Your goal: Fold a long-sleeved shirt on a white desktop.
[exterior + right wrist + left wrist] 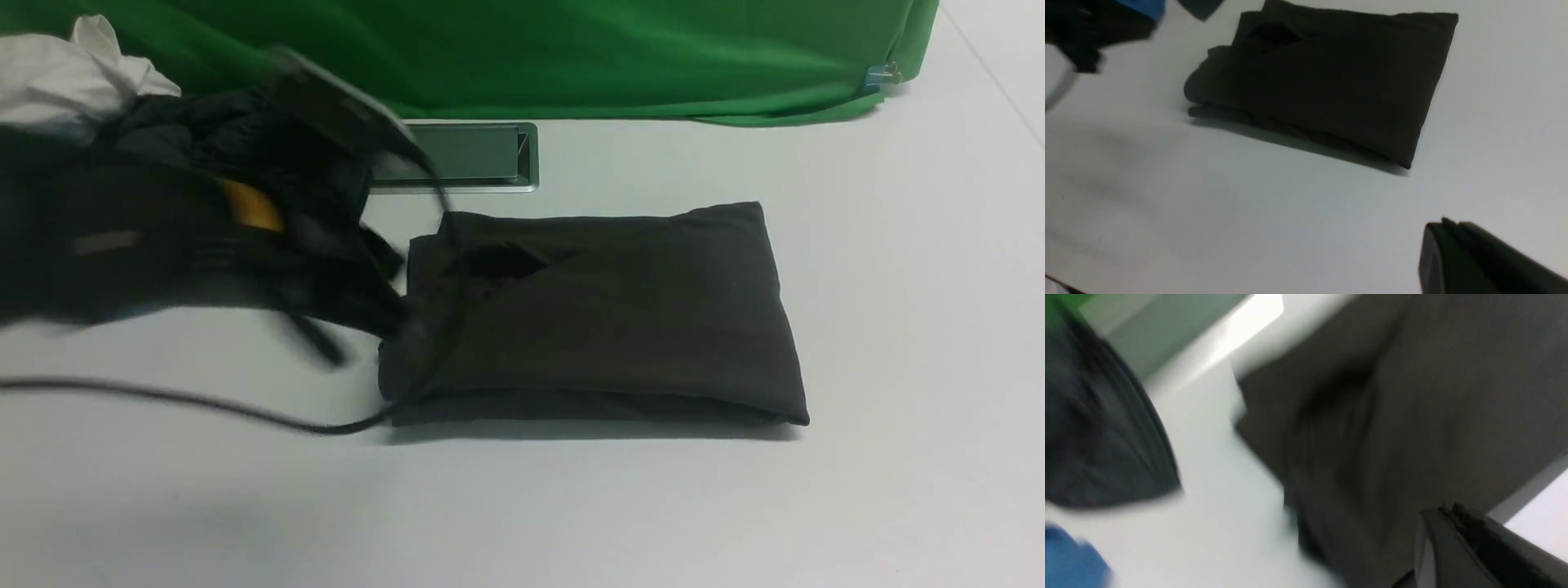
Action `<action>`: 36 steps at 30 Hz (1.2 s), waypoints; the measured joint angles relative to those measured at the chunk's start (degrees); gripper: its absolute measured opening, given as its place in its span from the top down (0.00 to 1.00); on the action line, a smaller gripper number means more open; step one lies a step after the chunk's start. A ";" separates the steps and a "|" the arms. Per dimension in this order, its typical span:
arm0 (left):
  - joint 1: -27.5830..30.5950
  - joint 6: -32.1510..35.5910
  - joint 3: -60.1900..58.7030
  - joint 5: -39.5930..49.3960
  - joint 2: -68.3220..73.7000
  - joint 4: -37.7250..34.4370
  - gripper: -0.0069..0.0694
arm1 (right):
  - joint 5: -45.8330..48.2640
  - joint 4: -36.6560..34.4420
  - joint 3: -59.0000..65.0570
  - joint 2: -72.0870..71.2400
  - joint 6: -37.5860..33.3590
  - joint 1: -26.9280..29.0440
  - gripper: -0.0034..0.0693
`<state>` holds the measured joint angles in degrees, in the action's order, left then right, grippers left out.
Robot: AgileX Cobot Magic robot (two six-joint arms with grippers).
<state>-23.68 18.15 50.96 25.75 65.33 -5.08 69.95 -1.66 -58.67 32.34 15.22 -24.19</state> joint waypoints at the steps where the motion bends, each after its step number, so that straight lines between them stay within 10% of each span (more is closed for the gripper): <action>1: -0.33 0.00 -1.54 -0.92 -3.52 -0.47 0.89 | 0.00 0.00 0.89 -1.04 0.14 0.00 0.90; 14: -0.97 1.81 -26.70 -6.90 -48.89 -13.35 0.89 | -19.10 0.74 22.57 -17.06 0.64 0.00 0.89; 21: -0.97 5.65 -35.93 -11.31 -55.13 -9.29 0.89 | -42.12 1.08 36.31 -16.84 1.68 0.00 0.79; 36: -0.97 5.64 -42.18 -10.88 -55.15 -8.15 0.89 | -44.39 1.19 42.96 -16.95 1.79 0.42 0.66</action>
<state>-24.65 23.79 8.79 14.87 10.18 -13.22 25.55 -0.47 -15.71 15.39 17.01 -23.76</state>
